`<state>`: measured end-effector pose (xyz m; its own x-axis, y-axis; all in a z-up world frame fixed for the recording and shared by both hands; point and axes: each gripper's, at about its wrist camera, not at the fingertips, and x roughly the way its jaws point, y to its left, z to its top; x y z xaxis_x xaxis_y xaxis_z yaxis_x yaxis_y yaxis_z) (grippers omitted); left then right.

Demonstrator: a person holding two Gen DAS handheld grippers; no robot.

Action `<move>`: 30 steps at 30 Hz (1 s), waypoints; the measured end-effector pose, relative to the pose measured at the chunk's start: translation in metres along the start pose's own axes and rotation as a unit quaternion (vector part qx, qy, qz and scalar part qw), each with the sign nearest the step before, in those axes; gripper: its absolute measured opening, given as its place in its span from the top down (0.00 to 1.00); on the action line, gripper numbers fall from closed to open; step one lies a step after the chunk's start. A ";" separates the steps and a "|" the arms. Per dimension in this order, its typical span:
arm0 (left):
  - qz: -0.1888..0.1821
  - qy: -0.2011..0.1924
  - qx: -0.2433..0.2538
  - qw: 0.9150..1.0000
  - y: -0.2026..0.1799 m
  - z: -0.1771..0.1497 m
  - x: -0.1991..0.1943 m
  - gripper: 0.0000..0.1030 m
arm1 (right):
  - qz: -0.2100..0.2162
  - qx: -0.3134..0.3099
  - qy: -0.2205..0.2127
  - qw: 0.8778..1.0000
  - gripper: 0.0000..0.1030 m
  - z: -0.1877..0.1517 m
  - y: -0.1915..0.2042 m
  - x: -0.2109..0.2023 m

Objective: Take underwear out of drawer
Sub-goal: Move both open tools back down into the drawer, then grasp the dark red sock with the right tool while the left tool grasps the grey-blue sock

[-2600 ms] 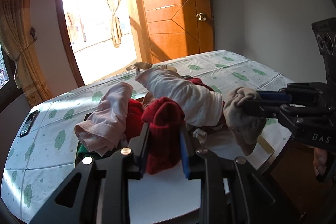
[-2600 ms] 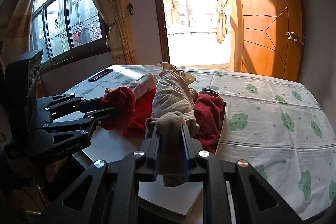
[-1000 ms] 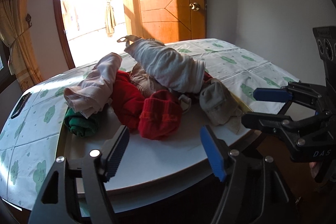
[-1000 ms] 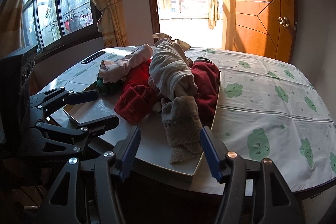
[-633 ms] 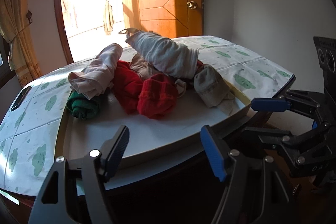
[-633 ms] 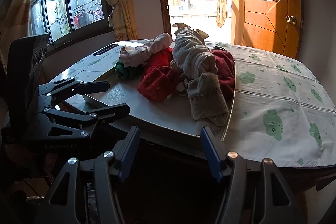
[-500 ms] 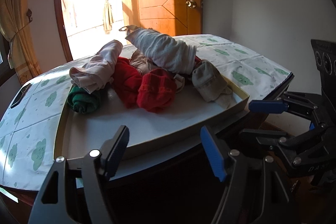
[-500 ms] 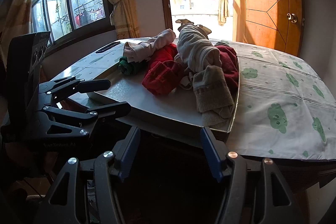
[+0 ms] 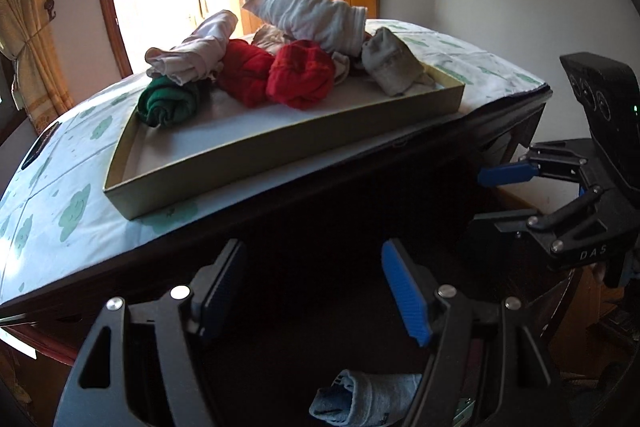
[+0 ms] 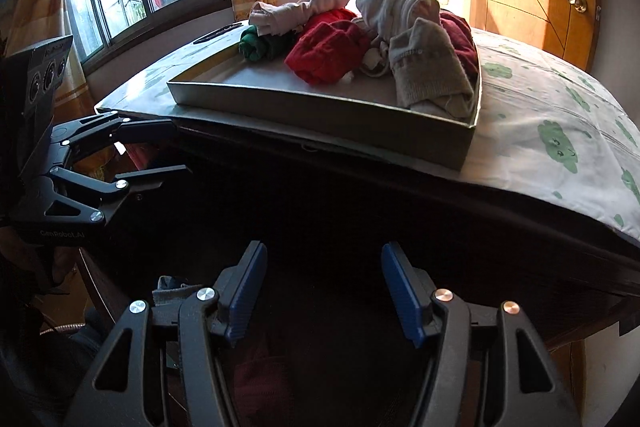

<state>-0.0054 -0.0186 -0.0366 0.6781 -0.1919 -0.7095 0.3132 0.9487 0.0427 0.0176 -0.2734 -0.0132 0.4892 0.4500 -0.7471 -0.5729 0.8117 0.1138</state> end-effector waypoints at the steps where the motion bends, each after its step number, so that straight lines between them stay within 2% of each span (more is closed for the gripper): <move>1: -0.001 0.010 0.004 1.000 0.000 -0.006 0.002 0.30 | 0.002 -0.001 0.011 1.000 0.40 -0.003 0.000 0.003; 7: 0.005 0.070 0.038 0.997 -0.006 -0.045 0.010 0.29 | 0.033 -0.019 0.100 0.994 0.40 -0.021 0.008 0.028; 12: 0.009 0.073 0.021 0.997 0.000 -0.058 0.005 0.29 | 0.062 -0.025 0.166 0.984 0.40 -0.031 0.015 0.047; 18: 0.000 0.073 -0.014 0.997 0.009 -0.065 0.000 0.28 | 0.070 -0.019 0.211 0.975 0.40 -0.034 0.016 0.060; 23: -0.003 0.082 -0.024 0.996 0.016 -0.070 0.000 0.28 | 0.082 -0.024 0.267 0.960 0.40 -0.043 0.024 0.076; 30: -0.013 0.083 -0.036 0.996 0.020 -0.073 -0.001 0.27 | 0.094 -0.036 0.306 0.947 0.40 -0.048 0.037 0.096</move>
<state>-0.0489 0.0188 -0.0865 0.5487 -0.1789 -0.8167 0.2776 0.9604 -0.0238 0.0117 -0.2180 -0.1122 -0.0855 0.2650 -0.9605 -0.6666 0.7013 0.2528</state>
